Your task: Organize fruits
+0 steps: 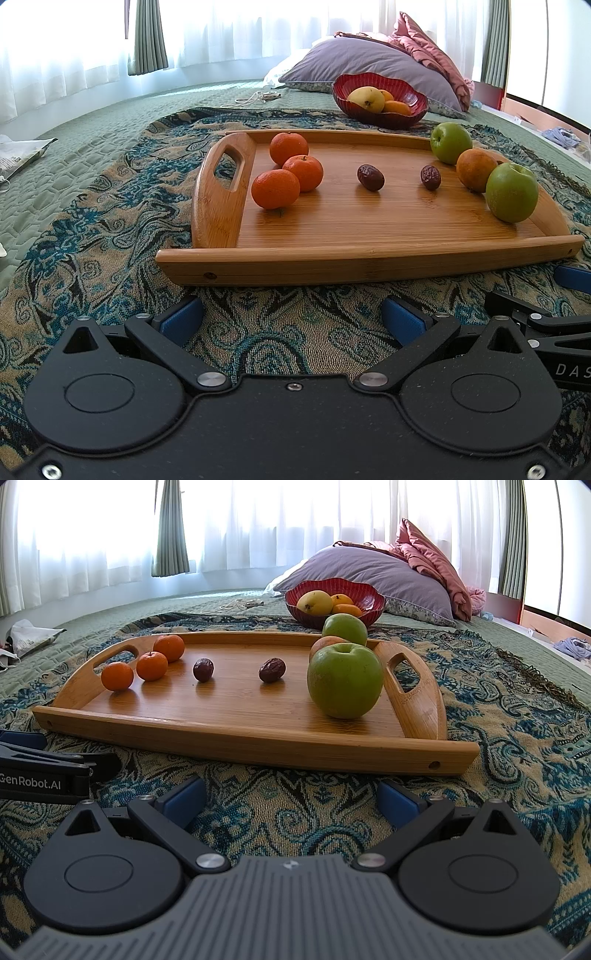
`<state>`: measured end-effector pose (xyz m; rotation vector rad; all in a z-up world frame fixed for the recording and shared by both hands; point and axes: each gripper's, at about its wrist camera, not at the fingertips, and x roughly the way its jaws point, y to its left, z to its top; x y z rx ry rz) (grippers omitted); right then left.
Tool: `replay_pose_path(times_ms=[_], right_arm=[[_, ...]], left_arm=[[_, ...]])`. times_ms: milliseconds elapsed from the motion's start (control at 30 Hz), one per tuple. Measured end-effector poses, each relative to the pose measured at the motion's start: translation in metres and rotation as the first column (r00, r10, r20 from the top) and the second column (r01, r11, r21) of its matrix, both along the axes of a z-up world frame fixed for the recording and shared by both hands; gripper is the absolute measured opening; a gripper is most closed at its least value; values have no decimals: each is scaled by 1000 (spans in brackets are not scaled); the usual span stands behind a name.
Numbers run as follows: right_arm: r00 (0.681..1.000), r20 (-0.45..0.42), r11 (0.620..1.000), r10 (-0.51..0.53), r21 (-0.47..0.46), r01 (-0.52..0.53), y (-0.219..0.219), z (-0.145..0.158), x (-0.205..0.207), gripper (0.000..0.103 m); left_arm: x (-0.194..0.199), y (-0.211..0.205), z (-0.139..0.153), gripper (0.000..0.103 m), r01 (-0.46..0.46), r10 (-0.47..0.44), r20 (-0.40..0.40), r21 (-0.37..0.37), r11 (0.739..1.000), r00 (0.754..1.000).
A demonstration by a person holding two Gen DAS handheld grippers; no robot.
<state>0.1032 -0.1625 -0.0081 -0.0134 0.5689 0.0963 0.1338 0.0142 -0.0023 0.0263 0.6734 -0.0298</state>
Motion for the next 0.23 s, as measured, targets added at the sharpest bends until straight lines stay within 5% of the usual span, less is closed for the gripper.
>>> replay_pose_path(times_ms=[233], right_arm=[[1000,0,1000,0,0,0,0,0,0,103]], left_arm=[[1,0,3,103,2,-2,5,-4,1000,1000]])
